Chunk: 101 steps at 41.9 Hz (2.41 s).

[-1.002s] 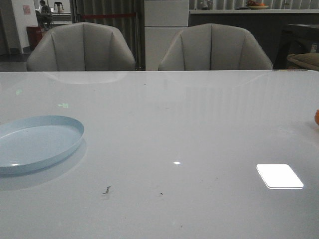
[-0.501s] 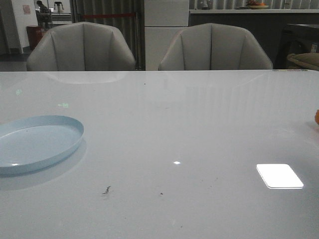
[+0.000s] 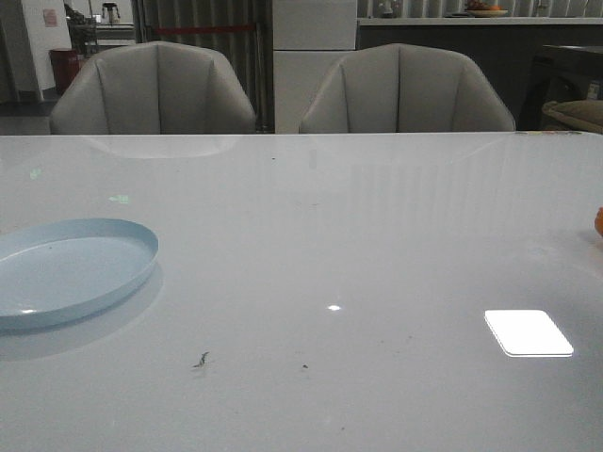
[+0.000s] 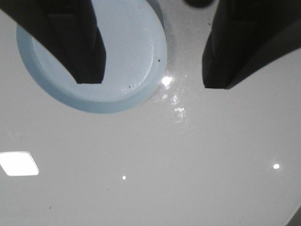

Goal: Place corn on plate with both arms

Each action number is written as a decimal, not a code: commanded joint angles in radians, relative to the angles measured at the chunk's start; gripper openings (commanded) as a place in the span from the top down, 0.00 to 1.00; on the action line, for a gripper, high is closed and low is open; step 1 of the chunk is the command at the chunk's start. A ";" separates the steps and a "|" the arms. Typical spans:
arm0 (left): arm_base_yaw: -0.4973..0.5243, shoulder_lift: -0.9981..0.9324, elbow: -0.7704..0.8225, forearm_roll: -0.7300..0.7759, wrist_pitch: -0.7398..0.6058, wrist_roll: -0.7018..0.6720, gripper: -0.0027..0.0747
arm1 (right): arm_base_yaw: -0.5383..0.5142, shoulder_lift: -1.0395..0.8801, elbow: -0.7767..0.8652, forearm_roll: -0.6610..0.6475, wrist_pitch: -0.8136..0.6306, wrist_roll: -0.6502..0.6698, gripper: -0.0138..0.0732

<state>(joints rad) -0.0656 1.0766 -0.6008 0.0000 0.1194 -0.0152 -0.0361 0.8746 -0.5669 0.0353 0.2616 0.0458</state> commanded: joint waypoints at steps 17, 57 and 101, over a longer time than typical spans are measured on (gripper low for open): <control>0.035 0.381 -0.443 -0.056 0.411 -0.006 0.31 | -0.001 -0.003 -0.030 0.003 -0.085 -0.003 0.76; 0.035 0.813 -0.712 -0.060 0.662 -0.049 0.59 | -0.001 -0.003 -0.030 0.003 -0.076 -0.003 0.76; 0.035 0.816 -1.124 -0.146 0.949 -0.049 0.85 | -0.001 -0.003 -0.030 0.003 -0.076 -0.003 0.76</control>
<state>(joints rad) -0.0327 1.9461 -1.6458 -0.0894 1.0525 -0.0555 -0.0361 0.8746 -0.5669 0.0353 0.2609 0.0458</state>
